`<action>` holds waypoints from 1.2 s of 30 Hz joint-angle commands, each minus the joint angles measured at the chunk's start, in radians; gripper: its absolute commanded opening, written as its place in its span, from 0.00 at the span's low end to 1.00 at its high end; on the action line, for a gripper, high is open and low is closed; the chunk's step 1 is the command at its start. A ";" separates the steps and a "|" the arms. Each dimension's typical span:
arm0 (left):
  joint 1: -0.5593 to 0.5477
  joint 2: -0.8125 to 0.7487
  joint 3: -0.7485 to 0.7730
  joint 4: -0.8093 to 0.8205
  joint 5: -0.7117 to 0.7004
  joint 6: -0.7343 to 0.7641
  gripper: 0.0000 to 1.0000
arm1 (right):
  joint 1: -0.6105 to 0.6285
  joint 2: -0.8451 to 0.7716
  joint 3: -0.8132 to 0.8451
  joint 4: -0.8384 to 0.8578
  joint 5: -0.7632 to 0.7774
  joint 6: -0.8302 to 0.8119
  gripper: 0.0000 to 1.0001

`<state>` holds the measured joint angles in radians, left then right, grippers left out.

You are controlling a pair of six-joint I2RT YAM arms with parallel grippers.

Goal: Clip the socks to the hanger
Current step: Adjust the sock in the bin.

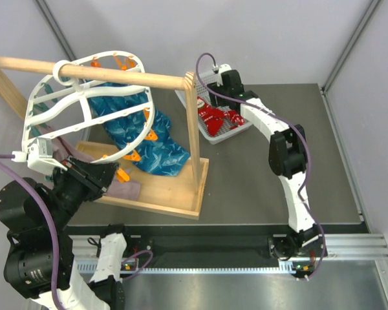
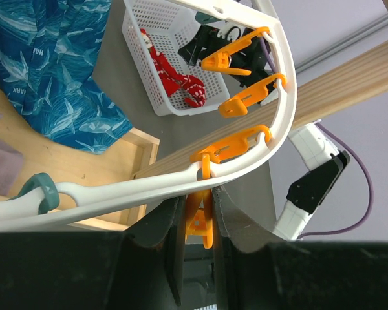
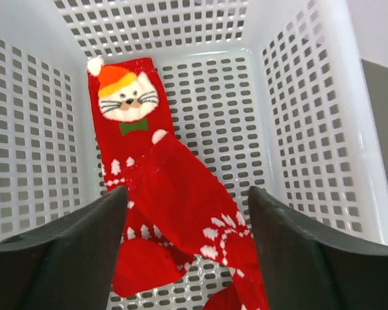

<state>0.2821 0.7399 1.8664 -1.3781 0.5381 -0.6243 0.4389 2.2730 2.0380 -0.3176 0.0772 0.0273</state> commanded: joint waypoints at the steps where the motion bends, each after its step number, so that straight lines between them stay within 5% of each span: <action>1: -0.003 0.009 -0.003 -0.010 -0.007 0.021 0.00 | 0.011 0.056 0.064 -0.044 -0.024 -0.010 0.66; 6: -0.003 0.013 -0.004 -0.009 -0.006 0.023 0.00 | 0.017 0.054 -0.030 0.008 -0.071 -0.010 0.52; 16: -0.003 0.010 -0.001 -0.009 -0.006 0.017 0.00 | 0.018 0.169 0.037 -0.025 -0.065 0.008 0.51; 20: -0.003 0.009 -0.001 -0.010 -0.007 0.015 0.00 | 0.017 0.184 0.059 -0.026 -0.073 0.019 0.32; 28: -0.003 0.006 -0.001 -0.010 -0.018 0.018 0.00 | 0.015 0.048 0.054 -0.034 -0.024 -0.007 0.15; 36: -0.003 0.006 0.008 -0.010 -0.009 0.012 0.00 | 0.006 -0.147 -0.065 0.005 -0.020 -0.009 0.15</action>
<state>0.2821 0.7399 1.8664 -1.3781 0.5343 -0.6235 0.4484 2.2688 1.9930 -0.3695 0.0521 0.0254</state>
